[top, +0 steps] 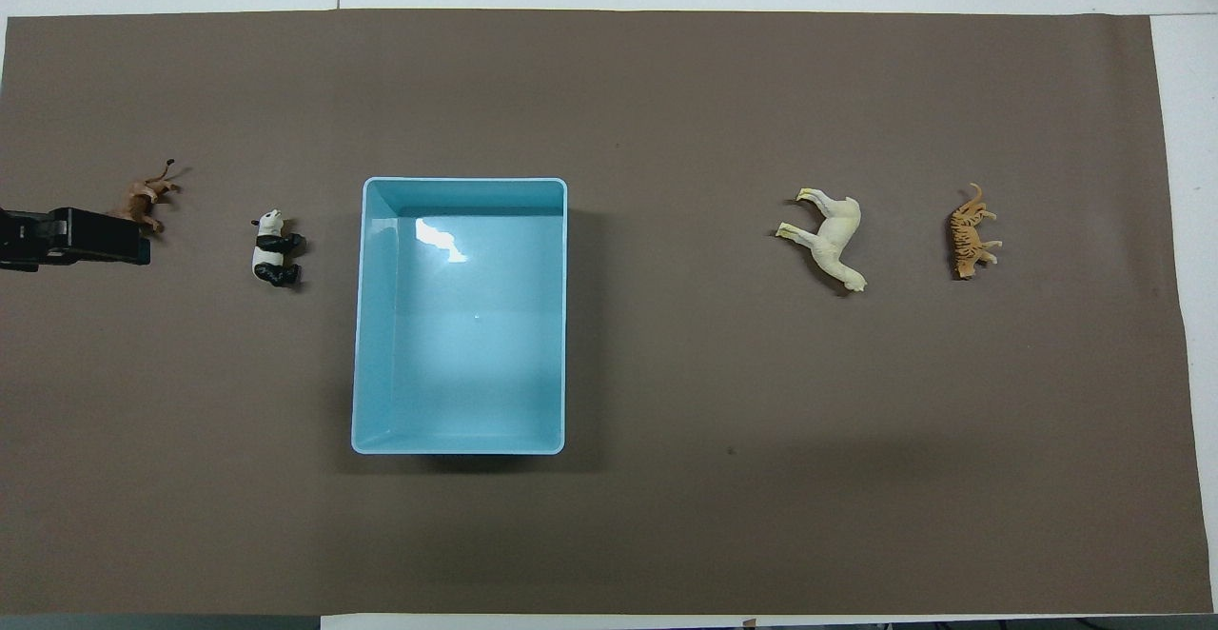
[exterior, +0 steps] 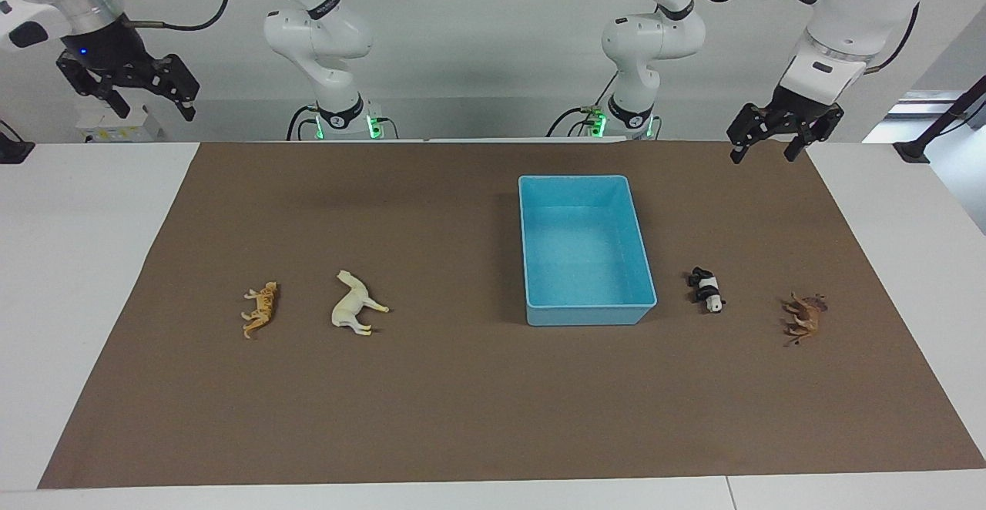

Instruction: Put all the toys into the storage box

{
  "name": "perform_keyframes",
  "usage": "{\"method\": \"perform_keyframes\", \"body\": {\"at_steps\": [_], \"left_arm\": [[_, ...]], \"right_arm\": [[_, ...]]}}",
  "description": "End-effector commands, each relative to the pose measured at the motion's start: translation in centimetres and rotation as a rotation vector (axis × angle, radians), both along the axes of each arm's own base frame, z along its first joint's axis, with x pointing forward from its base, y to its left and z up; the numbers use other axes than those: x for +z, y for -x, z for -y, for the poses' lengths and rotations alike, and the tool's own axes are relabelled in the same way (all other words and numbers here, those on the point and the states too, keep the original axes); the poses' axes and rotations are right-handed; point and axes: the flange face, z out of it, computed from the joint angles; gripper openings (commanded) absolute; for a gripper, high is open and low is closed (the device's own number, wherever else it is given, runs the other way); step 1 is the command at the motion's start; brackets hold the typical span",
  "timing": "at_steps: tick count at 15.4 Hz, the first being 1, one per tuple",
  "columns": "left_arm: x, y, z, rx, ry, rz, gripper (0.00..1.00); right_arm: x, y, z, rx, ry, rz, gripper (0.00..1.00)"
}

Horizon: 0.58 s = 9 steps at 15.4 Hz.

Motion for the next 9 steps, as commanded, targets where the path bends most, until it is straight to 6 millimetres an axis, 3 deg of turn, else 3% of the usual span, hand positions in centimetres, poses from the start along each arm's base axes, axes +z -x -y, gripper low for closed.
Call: {"method": "perform_keyframes", "body": {"at_steps": [1,7,9], "left_arm": [[-0.1,0.4,-0.4,-0.013,-0.008,0.019,1.0],[0.0,0.2,-0.7,-0.013,-0.011,0.03,1.0],[-0.5,0.0,-2.0,-0.007,-0.012,0.044,1.0]], "right_arm": [[0.1,0.0,0.1,0.015,0.008,0.009,1.0],[-0.5,0.3,0.1,0.006,0.004,0.008,1.0],[-1.3,0.3,0.1,0.028,0.019,0.032,1.0]]}}
